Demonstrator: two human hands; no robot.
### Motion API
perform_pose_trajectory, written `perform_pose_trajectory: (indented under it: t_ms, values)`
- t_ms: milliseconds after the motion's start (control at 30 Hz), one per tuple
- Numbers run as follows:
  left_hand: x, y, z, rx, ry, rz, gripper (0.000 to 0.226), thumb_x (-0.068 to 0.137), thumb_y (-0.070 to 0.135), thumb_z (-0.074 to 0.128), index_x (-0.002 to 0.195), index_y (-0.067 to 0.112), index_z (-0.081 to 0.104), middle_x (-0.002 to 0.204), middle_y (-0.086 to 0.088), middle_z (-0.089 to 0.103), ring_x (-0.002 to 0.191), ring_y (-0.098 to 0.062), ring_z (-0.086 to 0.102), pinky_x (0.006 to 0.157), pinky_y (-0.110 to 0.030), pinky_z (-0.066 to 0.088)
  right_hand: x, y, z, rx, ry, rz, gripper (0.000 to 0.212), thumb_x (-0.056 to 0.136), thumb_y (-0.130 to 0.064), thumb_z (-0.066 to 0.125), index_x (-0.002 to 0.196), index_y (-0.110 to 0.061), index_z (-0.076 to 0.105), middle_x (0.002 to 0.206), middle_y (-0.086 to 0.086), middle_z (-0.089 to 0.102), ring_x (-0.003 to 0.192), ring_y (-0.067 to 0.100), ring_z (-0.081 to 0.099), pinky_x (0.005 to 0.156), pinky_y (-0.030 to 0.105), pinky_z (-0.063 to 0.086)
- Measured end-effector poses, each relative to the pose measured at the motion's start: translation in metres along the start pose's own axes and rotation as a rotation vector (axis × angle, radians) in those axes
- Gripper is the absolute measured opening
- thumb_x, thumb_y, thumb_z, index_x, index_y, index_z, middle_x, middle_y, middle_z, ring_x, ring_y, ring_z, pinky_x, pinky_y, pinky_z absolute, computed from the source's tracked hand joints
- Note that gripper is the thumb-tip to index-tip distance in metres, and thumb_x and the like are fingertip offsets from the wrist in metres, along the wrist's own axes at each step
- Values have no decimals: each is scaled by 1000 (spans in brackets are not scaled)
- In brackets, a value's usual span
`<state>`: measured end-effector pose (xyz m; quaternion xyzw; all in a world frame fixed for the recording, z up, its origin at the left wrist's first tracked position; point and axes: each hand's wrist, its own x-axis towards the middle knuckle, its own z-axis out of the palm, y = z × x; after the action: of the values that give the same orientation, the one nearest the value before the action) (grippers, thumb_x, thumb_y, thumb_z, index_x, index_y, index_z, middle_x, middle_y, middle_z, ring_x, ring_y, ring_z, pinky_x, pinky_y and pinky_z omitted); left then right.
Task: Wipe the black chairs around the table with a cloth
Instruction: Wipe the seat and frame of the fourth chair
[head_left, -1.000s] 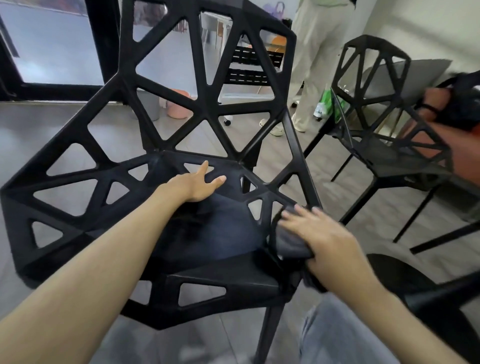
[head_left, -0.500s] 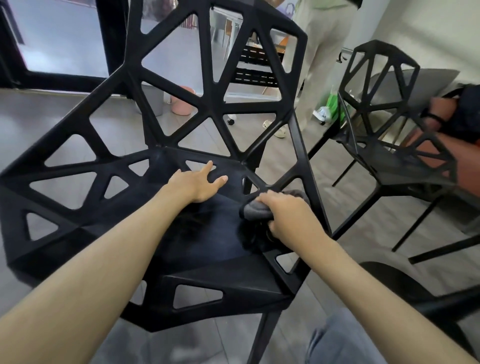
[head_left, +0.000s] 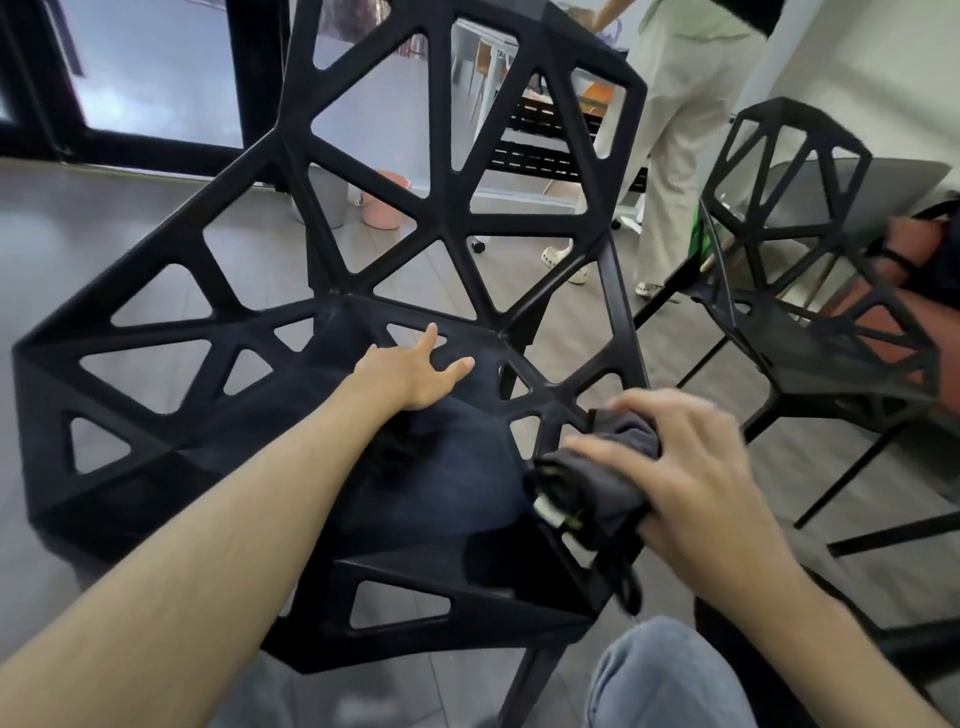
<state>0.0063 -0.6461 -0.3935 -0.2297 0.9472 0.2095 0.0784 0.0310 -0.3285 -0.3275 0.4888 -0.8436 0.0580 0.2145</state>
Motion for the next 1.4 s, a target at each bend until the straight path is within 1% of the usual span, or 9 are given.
perform_pose_trajectory:
  t_ms: [167,367,533,667,867,967,1100,1233,1400]
  values:
    - [-2,2,6,29,46,42,88,97,80,19,167,30,-3,160,-7,46,153,-36,32,128,-48,11,10,24,-37,158,132,94,53,81,1,71,128,-23,72,111,-6,62,98,16,62,79,30,50]
    - [0,0,7,-21,16,-19,96,93,85,20,166,29,-7,163,-8,41,157,-44,13,124,-50,19,9,-10,0,26,-376,-8,50,65,-17,53,108,-37,68,99,-15,68,95,20,67,88,41,52]
    - [-3,0,5,-24,11,-14,93,96,81,21,167,26,-6,166,-9,35,157,-42,16,126,-48,14,-22,-25,2,50,-396,-48,55,79,-52,60,127,-28,68,122,-7,63,112,19,61,107,37,39]
    - [2,1,4,-29,-3,-34,95,94,84,21,166,29,-7,168,-7,31,157,-43,15,123,-52,23,-31,-11,-9,23,-502,-116,83,87,-90,36,142,-34,61,150,-5,53,137,14,49,115,36,31]
    - [5,-3,4,-35,-6,-41,94,94,84,20,166,31,-8,168,-9,32,157,-43,15,123,-52,22,-6,-1,7,104,-608,-30,59,81,-83,46,132,-54,42,162,-17,31,154,5,18,126,44,1]
    - [6,-4,6,-31,-2,-40,94,95,83,22,166,30,-8,167,-8,34,157,-43,14,123,-51,23,7,0,4,86,-627,-11,78,69,-82,65,134,-50,35,135,-27,51,130,1,46,123,35,19]
    - [6,-4,7,-25,24,-17,94,95,82,25,166,29,-7,166,-8,35,156,-42,19,120,-51,28,10,-2,5,-20,-594,-35,106,61,-89,60,152,-41,32,128,-21,51,120,7,47,108,31,35]
    - [10,-5,8,-13,46,-4,95,94,83,25,166,29,-6,162,-10,43,148,-41,39,112,-49,38,7,-2,2,39,-571,-72,85,68,-84,60,138,-38,51,120,-19,56,110,6,52,96,28,44]
    - [7,-6,10,-2,57,5,94,95,82,25,166,29,-7,163,-8,41,151,-41,33,113,-50,37,11,-10,-11,212,-567,-158,45,72,-50,75,109,-36,52,105,-21,50,98,3,46,84,21,44]
